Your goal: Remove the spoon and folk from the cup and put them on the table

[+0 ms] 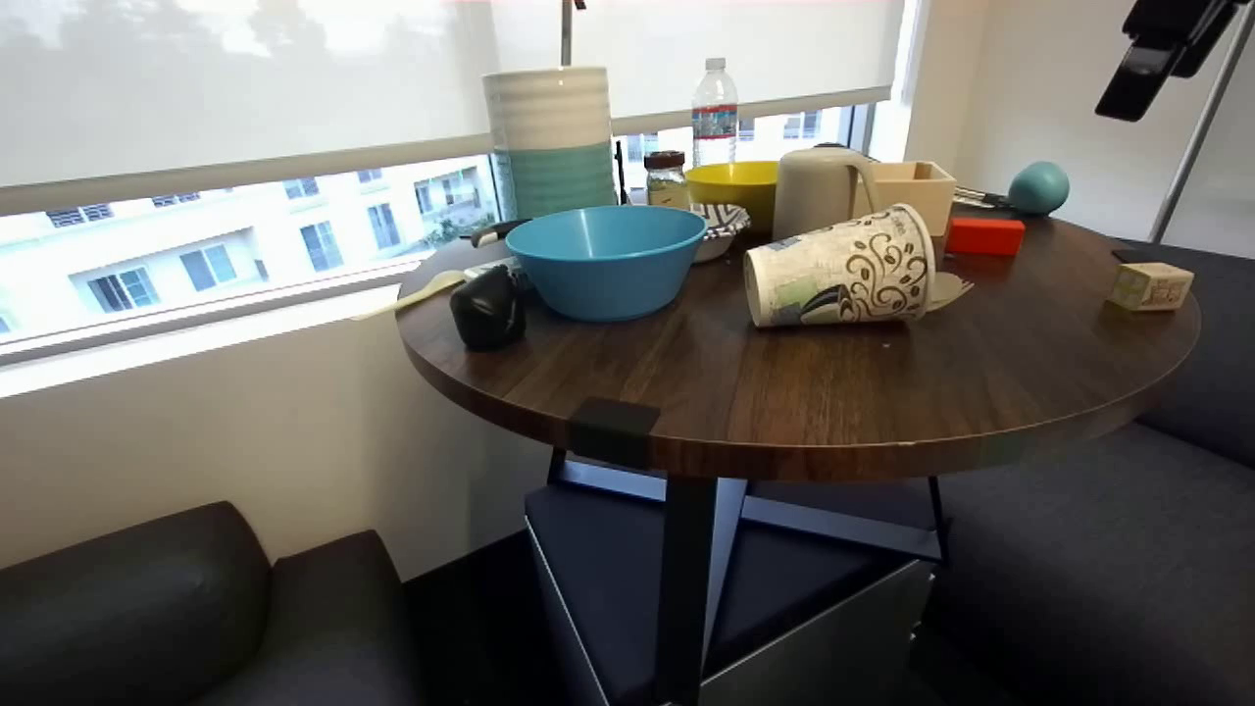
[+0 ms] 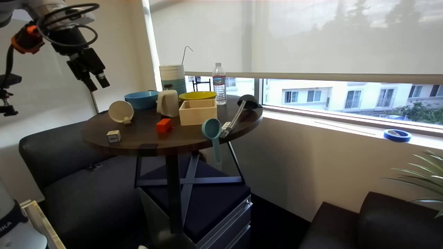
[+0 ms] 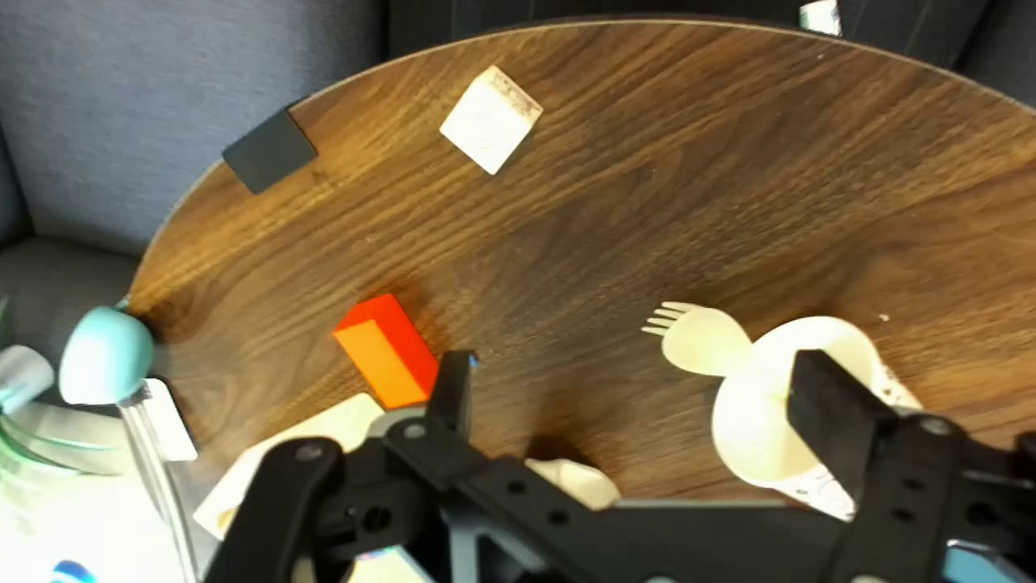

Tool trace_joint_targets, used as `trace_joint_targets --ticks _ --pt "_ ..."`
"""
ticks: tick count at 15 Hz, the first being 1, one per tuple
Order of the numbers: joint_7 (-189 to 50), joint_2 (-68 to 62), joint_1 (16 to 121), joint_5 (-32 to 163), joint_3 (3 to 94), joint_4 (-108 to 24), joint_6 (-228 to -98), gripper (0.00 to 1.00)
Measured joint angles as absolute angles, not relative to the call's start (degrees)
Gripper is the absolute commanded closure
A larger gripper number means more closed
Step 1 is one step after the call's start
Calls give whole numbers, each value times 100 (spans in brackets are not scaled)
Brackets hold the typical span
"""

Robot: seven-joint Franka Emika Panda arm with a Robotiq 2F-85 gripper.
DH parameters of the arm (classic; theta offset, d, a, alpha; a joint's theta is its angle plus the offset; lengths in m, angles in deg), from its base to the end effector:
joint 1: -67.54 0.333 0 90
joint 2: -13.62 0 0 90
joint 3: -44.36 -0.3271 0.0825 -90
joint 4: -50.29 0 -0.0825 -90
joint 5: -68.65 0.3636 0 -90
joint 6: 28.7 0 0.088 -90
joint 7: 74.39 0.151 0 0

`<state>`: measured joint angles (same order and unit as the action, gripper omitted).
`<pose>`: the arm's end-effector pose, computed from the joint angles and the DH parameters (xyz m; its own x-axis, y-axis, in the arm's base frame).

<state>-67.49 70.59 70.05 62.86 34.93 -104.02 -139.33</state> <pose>0.2596 0.0454 0.4881 0.9671 0.0785 0.2418 0.0273 -0.9777 0.2081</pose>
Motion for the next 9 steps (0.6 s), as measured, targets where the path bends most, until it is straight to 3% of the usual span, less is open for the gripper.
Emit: trace_joint_targets --ticks 9 --pt "-8416 5878 7914 6286 3986 -10609 -15180 0"
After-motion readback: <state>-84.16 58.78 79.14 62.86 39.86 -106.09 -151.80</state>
